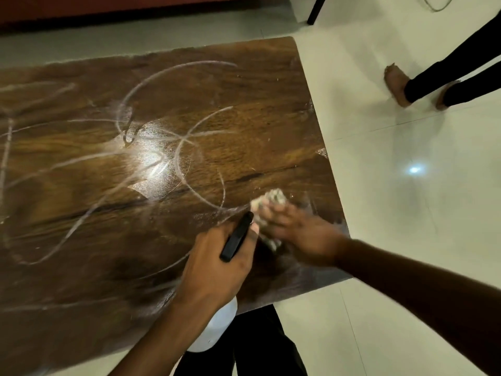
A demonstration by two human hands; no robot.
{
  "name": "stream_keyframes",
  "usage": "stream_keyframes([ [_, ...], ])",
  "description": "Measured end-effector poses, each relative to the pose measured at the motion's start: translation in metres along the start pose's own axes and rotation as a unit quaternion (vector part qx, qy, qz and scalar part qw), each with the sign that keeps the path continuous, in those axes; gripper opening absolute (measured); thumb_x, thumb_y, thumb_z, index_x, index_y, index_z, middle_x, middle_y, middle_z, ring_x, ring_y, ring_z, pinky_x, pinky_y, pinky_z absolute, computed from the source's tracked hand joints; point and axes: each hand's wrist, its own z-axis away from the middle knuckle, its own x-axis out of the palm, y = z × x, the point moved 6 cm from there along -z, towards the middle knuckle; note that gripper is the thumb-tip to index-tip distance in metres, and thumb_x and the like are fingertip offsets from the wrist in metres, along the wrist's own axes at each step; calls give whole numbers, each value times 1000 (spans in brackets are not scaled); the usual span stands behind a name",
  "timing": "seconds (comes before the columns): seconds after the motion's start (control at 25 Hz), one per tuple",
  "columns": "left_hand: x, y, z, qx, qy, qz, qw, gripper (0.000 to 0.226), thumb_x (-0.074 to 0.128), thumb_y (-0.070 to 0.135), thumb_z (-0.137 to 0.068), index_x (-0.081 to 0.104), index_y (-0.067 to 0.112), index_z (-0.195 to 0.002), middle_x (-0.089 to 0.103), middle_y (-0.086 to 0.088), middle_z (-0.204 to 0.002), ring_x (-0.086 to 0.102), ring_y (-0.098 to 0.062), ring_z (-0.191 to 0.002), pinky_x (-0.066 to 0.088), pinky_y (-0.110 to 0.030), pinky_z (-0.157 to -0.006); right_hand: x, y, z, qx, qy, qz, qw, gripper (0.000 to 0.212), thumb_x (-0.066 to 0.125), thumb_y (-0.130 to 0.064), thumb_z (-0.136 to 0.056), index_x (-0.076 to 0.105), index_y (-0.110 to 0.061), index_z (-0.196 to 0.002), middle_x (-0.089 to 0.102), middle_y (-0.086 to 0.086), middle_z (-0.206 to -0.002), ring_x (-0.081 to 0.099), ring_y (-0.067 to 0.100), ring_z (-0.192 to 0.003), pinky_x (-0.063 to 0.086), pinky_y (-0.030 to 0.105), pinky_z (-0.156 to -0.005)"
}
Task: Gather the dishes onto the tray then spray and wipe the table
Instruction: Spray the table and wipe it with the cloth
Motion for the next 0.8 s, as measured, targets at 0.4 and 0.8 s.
stream_keyframes([
  [0.4,19,-18,50,-7,-73,-9,997,67,56,67,-97,59,5,-72,54,-22,-57,59,-46,-52,54,-58,-52,-34,81,21,376,198,-86,901,72,44,-7,-99,32,-22,-168,24,12,-177,18,39,-164,24,53,-132],
  [0.8,61,-35,82,21,-115,-72,991,48,61,56,-102,69,14,-80,54,12,-47,53,-9,-45,35,-16,-47,25,9,137,306,206,-38,929,69,41,-3,-99,35,-16,-166,28,12,-176,22,33,-164,30,57,-128],
])
